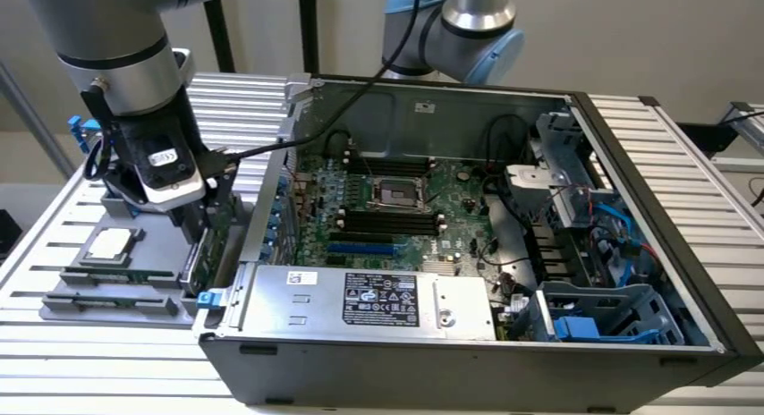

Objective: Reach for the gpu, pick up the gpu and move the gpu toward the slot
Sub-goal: 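Pick up the gpu and move the gpu toward the slot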

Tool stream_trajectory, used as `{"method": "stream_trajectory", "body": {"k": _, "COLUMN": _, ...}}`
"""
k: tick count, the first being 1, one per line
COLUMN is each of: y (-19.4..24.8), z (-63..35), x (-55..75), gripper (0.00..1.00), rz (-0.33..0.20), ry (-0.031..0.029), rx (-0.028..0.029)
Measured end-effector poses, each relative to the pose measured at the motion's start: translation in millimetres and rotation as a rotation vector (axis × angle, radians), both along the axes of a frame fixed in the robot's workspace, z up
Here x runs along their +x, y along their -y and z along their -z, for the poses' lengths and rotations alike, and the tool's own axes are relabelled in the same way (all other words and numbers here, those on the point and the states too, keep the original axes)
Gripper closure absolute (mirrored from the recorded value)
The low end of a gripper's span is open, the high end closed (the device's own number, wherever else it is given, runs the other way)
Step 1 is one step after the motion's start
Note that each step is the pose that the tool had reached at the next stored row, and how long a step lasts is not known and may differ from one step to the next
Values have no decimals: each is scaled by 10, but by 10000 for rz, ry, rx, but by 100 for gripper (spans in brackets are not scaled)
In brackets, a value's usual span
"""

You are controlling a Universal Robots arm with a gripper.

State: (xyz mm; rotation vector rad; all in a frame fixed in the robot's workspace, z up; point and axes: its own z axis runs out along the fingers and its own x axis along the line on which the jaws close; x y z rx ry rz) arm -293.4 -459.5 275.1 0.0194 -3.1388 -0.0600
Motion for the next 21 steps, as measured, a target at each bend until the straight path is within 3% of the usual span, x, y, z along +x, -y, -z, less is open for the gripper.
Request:
{"method": "stream_trajectory", "body": {"k": 11, "y": -3, "z": 200, "x": 25, "gripper": 58, "rz": 119, "ry": 0, "rx": 0}}
{"method": "stream_trajectory", "body": {"k": 16, "y": -41, "z": 281, "x": 25, "gripper": 58, "rz": 243, "ry": -2, "rx": -11}}
{"method": "stream_trajectory", "body": {"k": 21, "y": -51, "z": 305, "x": 24, "gripper": 58, "rz": 323, "ry": -52, "rx": -28}}
